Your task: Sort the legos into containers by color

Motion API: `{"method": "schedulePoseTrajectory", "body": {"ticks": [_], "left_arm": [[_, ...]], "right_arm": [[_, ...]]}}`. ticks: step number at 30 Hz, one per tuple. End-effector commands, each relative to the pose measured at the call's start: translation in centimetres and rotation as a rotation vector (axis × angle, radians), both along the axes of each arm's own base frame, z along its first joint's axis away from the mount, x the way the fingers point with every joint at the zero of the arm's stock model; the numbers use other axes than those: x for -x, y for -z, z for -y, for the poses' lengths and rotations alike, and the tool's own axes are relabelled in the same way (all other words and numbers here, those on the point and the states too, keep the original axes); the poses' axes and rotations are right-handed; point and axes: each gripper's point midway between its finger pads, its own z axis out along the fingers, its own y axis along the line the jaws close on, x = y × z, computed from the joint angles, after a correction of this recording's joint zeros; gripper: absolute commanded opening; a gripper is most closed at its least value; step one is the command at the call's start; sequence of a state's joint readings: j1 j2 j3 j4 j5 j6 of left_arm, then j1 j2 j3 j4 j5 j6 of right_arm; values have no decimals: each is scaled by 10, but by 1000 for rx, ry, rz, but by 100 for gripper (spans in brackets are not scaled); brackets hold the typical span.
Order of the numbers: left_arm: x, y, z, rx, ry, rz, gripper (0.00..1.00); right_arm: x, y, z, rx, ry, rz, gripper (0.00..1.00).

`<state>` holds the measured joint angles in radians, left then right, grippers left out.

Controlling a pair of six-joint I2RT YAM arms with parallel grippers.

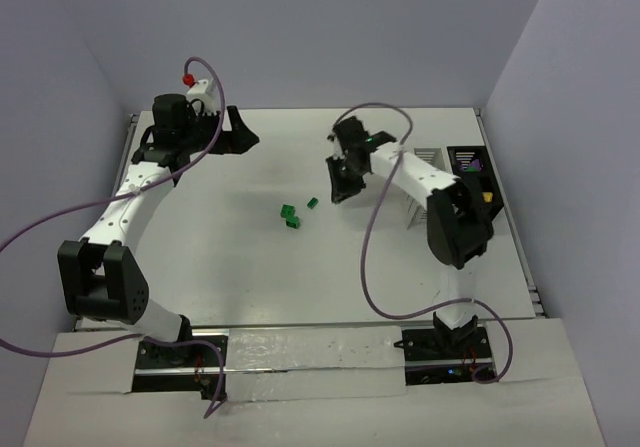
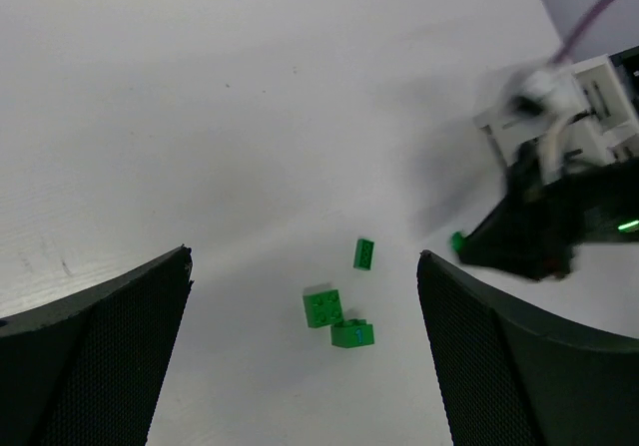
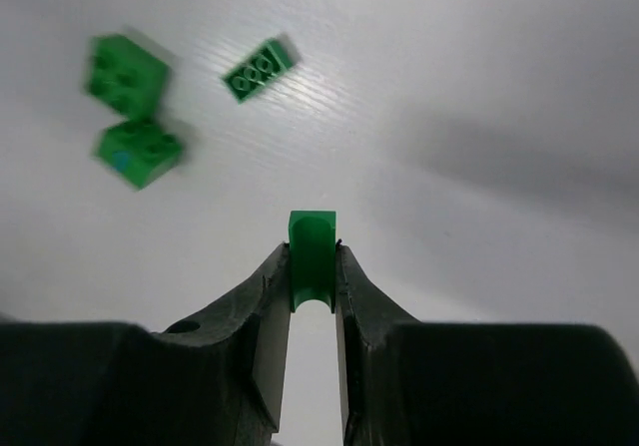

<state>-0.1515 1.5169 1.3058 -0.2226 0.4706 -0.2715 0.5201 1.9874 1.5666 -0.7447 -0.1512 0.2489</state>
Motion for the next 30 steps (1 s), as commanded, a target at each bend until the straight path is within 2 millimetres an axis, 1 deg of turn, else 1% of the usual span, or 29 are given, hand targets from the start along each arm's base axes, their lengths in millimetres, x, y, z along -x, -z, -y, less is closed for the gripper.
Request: {"method": "schedulePoseTrajectory", "body": {"ticks": [1,2,3,4,5,6,7,8,9,10,11,12,13,15,16,17,19,21,22,25,30], "left_arm": [[1,-13,26,-131,58,106,99],[3,-13,31,-153,64,120,99],[5,-13,36,-180,74,135,99],[6,-13,39,-199,80,149,99],[6,-14,40,-207,82,155,99],[6,-13,45,-214,88,154,99],[6,-12,47,-215,92,150,99],[5,-11,48,-213,95,148,99],[4,-11,50,-209,99,145,99],[4,-11,51,-203,102,143,99],[3,-12,53,-198,107,142,99],[3,-12,55,-194,111,140,99],[2,-12,56,-190,113,137,99],[1,-13,58,-187,115,135,99],[1,-13,59,-186,115,132,99],[0,-14,59,-186,114,131,99],[0,-14,59,-187,113,130,99],[-1,-13,59,-189,109,130,99],[-2,-13,58,-191,104,129,99],[-5,-11,60,-184,104,120,99],[-7,-11,62,-178,106,113,99]], "right_arm": [[-48,-149,55,-238,47,298,0],[-54,-167,71,-247,68,340,0],[-60,-188,95,-243,95,397,0],[-62,-205,112,-237,115,445,0],[-63,-217,125,-214,137,485,0],[-67,-228,158,-156,185,538,0],[-69,-232,184,-100,229,563,0],[-70,-234,202,-49,236,582,0],[-72,-234,227,2,270,592,0],[-73,-233,257,53,322,596,0],[-73,-231,275,85,350,592,0],[-74,-229,289,107,372,587,0],[-76,-221,308,134,402,572,0],[-78,-210,326,155,431,543,0],[-79,-201,336,167,442,519,0],[-80,-192,342,175,444,497,0],[-83,-172,347,191,441,452,0],[-86,-161,350,201,438,437,0],[-88,-151,352,207,440,421,0],[-95,-131,355,212,436,393,0],[-101,-110,360,219,458,347,0]]}}
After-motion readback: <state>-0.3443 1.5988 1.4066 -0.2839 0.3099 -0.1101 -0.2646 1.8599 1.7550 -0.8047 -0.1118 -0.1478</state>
